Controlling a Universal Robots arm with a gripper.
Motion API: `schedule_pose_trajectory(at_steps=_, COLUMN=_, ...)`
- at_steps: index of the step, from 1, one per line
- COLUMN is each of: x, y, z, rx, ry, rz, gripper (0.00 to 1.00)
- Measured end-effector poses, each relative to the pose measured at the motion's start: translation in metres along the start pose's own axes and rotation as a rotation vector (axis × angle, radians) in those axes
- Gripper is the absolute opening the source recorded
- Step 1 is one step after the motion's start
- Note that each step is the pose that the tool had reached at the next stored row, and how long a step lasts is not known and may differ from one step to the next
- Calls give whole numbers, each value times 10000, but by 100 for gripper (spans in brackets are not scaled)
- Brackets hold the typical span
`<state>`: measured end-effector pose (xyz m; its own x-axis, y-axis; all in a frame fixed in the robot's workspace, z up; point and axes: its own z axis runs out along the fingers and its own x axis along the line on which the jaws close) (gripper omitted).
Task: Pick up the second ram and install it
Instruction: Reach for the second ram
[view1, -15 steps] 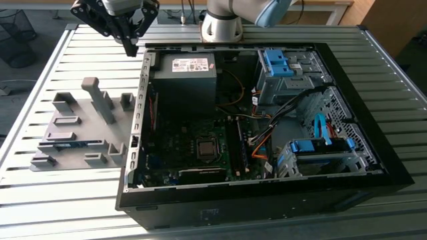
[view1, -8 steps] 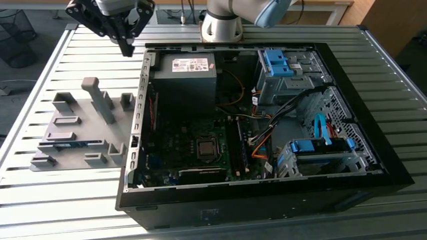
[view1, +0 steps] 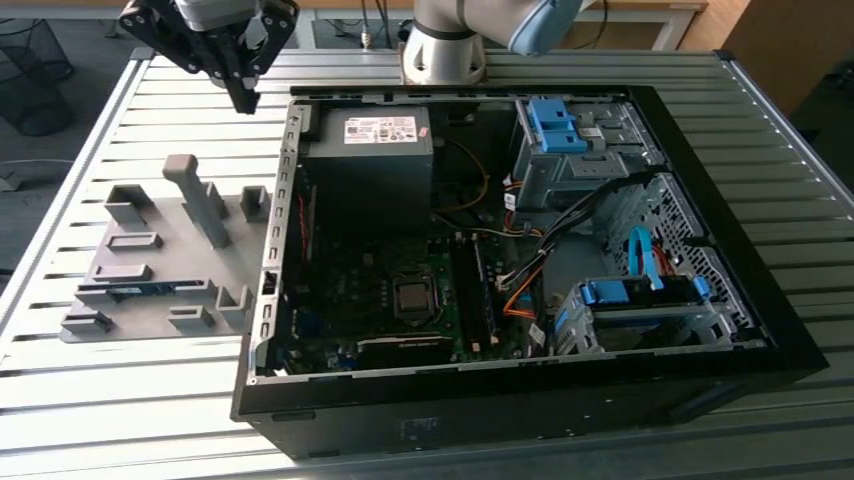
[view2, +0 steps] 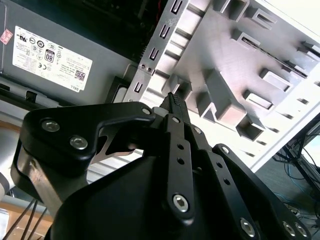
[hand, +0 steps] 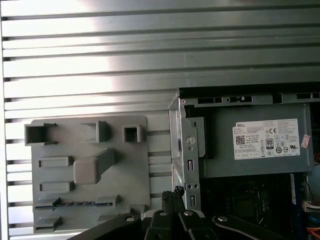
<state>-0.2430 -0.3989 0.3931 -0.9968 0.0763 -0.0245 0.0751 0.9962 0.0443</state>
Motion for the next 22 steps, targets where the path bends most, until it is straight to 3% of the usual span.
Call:
schedule_pose_trajectory(at_steps=17, x=162, y=-12, z=-2, rx=-1, ry=0, rz=-1, gripper=11)
schedule_pose_trajectory(at_steps=22, x=252, y=-19, z=-3, rx=-1, ry=0, rz=0, gripper=11)
